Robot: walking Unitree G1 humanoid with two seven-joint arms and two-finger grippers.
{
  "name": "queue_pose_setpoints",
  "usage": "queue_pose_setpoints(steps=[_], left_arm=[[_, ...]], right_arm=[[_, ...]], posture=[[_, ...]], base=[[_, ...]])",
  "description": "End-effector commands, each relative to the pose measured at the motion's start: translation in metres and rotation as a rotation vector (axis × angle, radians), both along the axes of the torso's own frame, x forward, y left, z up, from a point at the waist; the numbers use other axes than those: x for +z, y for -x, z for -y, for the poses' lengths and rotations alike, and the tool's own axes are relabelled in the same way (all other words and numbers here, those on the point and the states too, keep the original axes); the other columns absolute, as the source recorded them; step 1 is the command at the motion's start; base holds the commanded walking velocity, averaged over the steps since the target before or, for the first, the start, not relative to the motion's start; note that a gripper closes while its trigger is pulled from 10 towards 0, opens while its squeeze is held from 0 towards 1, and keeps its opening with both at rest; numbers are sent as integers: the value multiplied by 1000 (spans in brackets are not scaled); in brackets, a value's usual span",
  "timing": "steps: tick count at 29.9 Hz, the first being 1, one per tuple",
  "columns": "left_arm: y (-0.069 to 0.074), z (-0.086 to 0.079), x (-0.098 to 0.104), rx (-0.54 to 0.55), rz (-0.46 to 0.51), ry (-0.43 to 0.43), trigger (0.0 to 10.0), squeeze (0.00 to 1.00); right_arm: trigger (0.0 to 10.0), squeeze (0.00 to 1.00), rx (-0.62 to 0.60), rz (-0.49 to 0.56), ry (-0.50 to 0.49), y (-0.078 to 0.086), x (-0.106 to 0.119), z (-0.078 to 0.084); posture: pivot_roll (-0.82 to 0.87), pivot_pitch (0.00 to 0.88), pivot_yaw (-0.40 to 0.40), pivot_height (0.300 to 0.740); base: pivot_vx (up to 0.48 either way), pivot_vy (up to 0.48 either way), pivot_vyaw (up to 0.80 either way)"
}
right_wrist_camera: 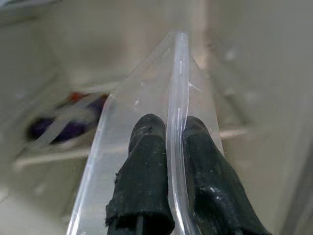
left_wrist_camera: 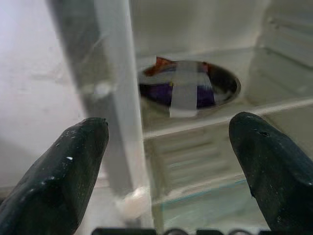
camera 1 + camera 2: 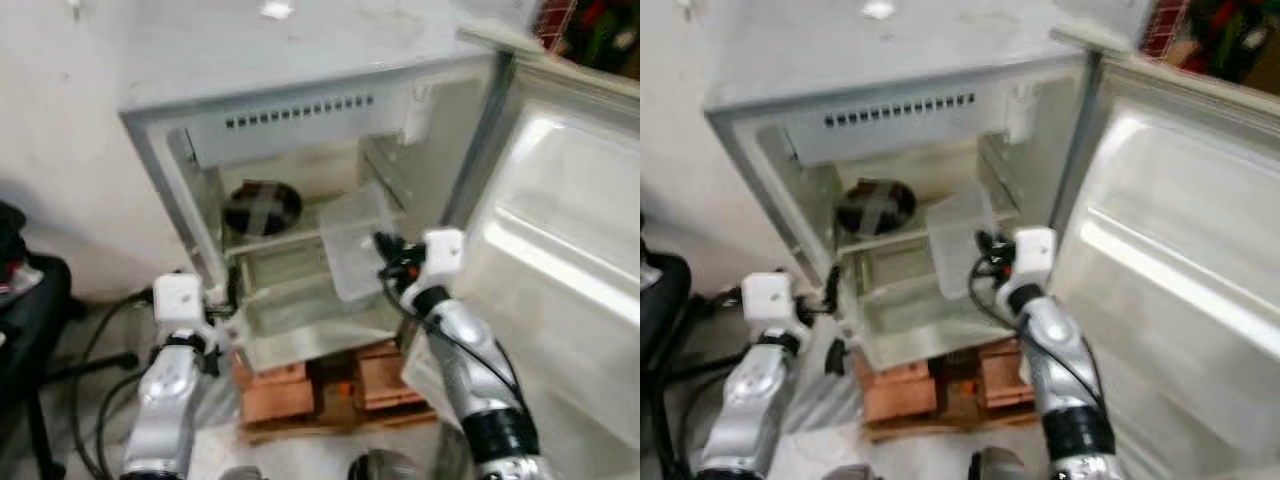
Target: Restocking fridge
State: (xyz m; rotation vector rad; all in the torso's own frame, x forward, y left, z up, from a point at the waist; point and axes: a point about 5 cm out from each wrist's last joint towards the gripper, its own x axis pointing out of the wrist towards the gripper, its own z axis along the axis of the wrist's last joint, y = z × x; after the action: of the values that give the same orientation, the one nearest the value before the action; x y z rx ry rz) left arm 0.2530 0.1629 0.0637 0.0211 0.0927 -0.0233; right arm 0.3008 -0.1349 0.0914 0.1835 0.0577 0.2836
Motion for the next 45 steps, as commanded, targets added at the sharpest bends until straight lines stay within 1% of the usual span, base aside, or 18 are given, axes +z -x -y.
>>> queue_pose_setpoints(steps=[1, 10, 16, 22, 24, 25, 26, 31, 33, 36, 39, 45], left_arm=[[5, -12, -3, 28, -24, -21, 10000, 0], [10, -11, 1, 39, -20, -3, 10000, 0], [21, -14, 0, 69, -39, 9, 10000, 0], [22, -16, 0, 83, -42, 9, 10000, 0], [24, -14, 0, 88, -58, 35, 10000, 0], [24, -14, 0, 88, -58, 35, 10000, 0], [28, -13, 1, 89, -66, 45, 10000, 0], [32, -12, 2, 86, -68, 49, 10000, 0], [38, -12, 4, 85, -69, 52, 10000, 0], [41, -11, 5, 84, -68, 51, 10000, 0], [50, -5, 4, 56, -88, 50, 10000, 0], [51, -4, 5, 58, -92, 54, 10000, 0]], right_arm=[[10000, 0, 21, 15, -11, -1, 3, -10], [10000, 0, 15, 16, -9, -2, 3, -9], [10000, 0, 10, 15, -9, -4, 3, -8], [10000, 0, 30, 39, 11, -5, 6, -11], [10000, 0, 19, 37, 4, -6, 6, -10], [10000, 0, 19, 37, 4, -6, 6, -10], [10000, 0, 12, 36, 5, -6, 7, -9], [10000, 0, 7, 33, 5, -6, 6, -7], [10000, 0, 0, 28, 3, -4, 4, -6], [10000, 0, -2, 28, 3, -3, 4, -6], [10000, 0, -3, 23, 5, -3, 2, -6], [10000, 0, -5, 27, 2, -5, 4, -7]], posture=[[108, 66, 9, 740], [113, 68, 9, 740], [123, 73, 7, 740], [125, 73, 4, 740], [124, 71, 8, 740], [124, 71, 8, 740], [124, 72, 9, 740], [124, 74, 9, 740], [126, 76, 10, 740], [126, 76, 10, 740], [132, 78, 8, 740], [133, 80, 8, 740]], base=[[0, 0, 0], [0, 0, 0], [40, 0, 0], [80, 0, 0], [242, 0, 456], [244, 0, 406], [247, 0, 0], [249, 0, 0], [259, 0, 0], [259, 0, 0], [265, 0, 0], [134, 0, 0]])
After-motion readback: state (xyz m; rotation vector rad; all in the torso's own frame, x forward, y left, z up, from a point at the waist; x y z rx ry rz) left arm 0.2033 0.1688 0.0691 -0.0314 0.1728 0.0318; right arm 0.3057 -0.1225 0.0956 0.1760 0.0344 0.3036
